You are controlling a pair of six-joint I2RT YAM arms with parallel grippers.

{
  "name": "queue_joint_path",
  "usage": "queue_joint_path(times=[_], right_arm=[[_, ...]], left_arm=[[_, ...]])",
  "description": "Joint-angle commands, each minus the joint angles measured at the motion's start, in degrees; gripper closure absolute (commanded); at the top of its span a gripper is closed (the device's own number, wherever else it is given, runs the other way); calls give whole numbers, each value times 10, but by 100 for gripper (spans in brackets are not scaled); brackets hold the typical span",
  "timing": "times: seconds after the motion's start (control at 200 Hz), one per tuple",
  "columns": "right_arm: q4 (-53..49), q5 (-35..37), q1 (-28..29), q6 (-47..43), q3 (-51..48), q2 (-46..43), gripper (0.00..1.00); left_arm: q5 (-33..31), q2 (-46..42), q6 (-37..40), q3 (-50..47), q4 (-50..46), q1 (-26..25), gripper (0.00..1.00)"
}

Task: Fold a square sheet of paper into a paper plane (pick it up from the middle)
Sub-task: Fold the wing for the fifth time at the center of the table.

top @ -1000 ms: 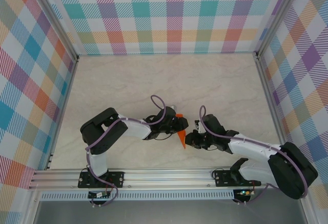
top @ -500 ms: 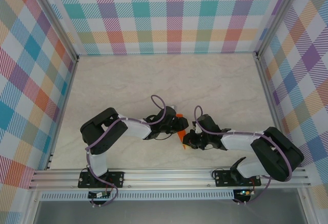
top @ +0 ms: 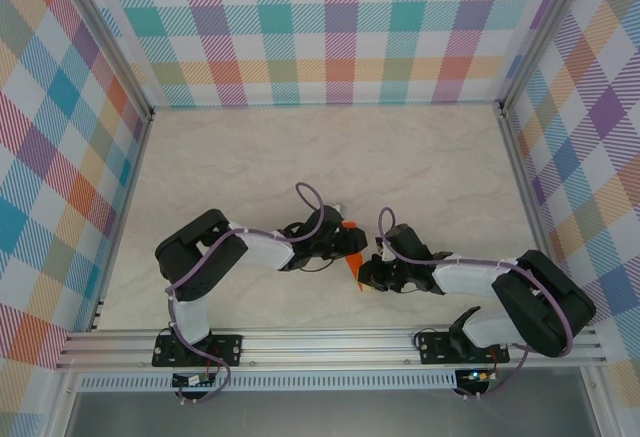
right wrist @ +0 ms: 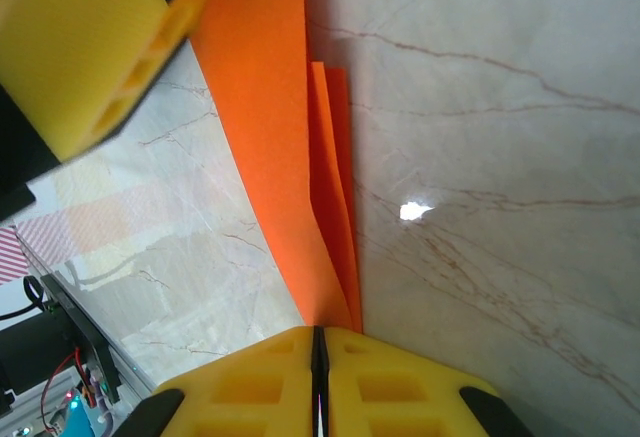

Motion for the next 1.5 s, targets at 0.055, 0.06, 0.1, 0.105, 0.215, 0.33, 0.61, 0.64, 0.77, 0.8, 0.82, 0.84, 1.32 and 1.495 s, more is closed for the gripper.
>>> queue_joint_path(times=[0.055,0.06,0.1,0.105,0.215,0.33,0.61,0.64,0.77,0.8,0.82,0.84,1.32,1.495], right_arm=[[-87,19,1,-18,-16,28,90],[-87,19,1,-18,-16,28,90],[-86,19,1,-18,-16,31,90],[-86,19,1,-18,-16,32,90],[-81,16,1,-18,-14,40,90],[-72,10,1,-17,-14,49,90],[-55,1,1,-15,-14,61,91],[-55,0,1,-15,-13,61,91],[-59,-2,1,-15,-11,53,91],[-61,-2,0,-16,-11,51,91],[-62,-2,1,-16,-11,50,91],[-63,-2,1,-16,-11,48,91],[-114,22,-4,-30,50,-54,84],[-177,43,-94,-55,101,-87,78]], left_arm=[[-7,-12,29,-28,4,47,58],[-6,-12,29,-28,5,48,58],[-3,-12,32,-28,6,53,57],[-4,-12,33,-27,5,53,57],[-2,-10,52,-17,-15,65,57],[7,-10,65,-18,-13,82,57],[39,-8,93,-23,12,126,57],[43,-8,95,-20,12,130,57],[57,-8,103,-10,8,150,57],[58,-10,103,-9,5,155,56],[59,-11,104,-7,3,158,56],[60,-11,105,-6,1,162,56],[44,-172,85,-13,-142,161,50],[-82,-255,54,-9,-282,100,47]])
